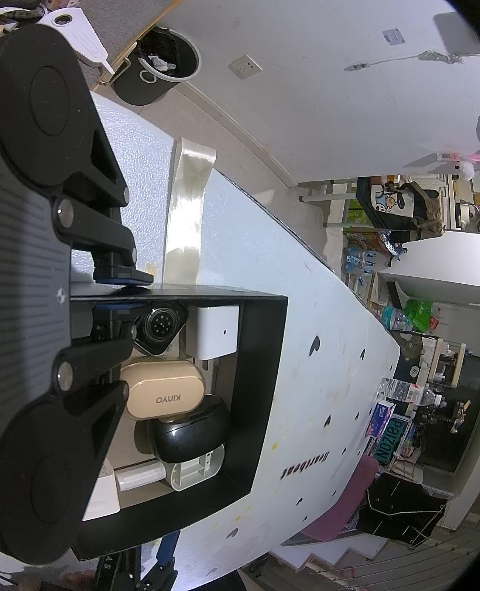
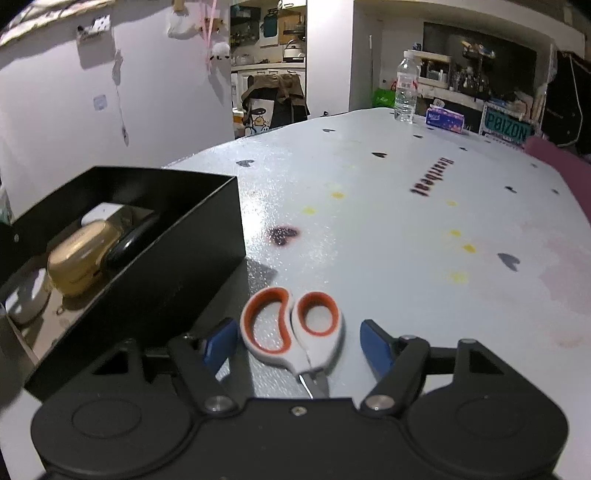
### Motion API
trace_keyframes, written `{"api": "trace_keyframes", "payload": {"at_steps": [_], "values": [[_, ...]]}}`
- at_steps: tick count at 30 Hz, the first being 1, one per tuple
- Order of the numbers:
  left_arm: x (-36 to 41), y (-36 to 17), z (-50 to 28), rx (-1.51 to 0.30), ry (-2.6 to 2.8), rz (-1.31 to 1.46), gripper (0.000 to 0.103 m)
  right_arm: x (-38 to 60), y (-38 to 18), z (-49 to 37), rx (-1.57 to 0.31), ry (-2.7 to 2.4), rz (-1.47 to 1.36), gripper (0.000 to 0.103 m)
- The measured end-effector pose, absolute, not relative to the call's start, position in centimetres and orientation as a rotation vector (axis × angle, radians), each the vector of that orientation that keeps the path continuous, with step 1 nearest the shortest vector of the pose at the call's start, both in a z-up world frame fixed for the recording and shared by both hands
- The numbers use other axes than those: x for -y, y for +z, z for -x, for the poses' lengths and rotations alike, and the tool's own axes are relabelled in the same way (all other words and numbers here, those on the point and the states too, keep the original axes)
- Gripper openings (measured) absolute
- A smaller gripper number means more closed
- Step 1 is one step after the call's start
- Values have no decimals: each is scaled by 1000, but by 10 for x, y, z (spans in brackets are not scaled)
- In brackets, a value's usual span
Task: Organize rigid objects
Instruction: 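Grasp the orange-handled scissors with the right gripper, then carry the scissors into the box and open the right gripper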
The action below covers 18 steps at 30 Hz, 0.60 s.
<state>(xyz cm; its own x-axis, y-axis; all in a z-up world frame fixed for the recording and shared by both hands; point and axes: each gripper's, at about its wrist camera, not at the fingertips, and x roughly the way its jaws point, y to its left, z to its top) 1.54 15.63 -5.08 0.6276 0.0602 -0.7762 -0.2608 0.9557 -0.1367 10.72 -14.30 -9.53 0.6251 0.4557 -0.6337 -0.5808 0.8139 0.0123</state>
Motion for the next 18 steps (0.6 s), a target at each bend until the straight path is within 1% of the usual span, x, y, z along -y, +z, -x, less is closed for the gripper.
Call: {"api": "trace_keyframes", "payload": {"at_steps": [1,11,18], "values": [[-157,-51,-15,-875,187,245,9,143,-95,-106,-661,612,199,62],[-155,-51,-16,-875,187,244,9,148,-84,-86,-700,539,160,62],[-156,-51,-16,-875,187,245,9,164,-49,-64,-614,505,47,62]]}}
